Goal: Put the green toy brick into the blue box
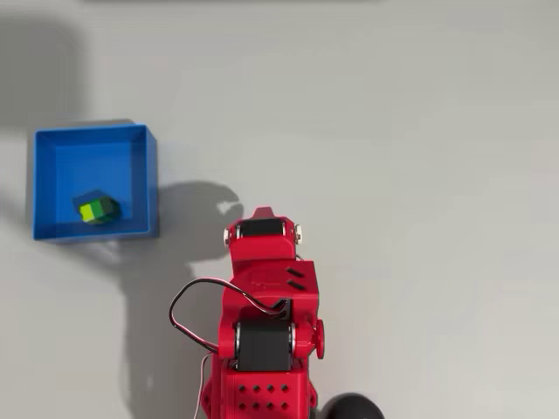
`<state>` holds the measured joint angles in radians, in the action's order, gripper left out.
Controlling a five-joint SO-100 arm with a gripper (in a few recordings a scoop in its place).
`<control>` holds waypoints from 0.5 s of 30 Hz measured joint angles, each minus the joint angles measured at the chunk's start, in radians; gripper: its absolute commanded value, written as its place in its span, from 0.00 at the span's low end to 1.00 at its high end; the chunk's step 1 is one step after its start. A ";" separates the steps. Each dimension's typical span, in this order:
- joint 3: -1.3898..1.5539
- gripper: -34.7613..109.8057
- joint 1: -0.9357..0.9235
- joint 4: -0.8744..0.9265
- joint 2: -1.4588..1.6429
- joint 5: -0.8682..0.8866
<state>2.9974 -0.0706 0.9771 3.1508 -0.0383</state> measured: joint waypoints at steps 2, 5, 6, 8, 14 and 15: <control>0.009 0.24 0.000 0.000 0.005 -0.006; 0.038 0.24 0.000 0.000 0.028 -0.012; 0.048 0.24 0.000 0.000 0.037 -0.012; 0.057 0.24 0.000 0.000 0.051 -0.012; 0.089 0.24 0.000 0.000 0.074 -0.012; 0.097 0.24 0.000 0.000 0.074 -0.012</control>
<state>3.0940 -0.0706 0.9771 3.2244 -0.0506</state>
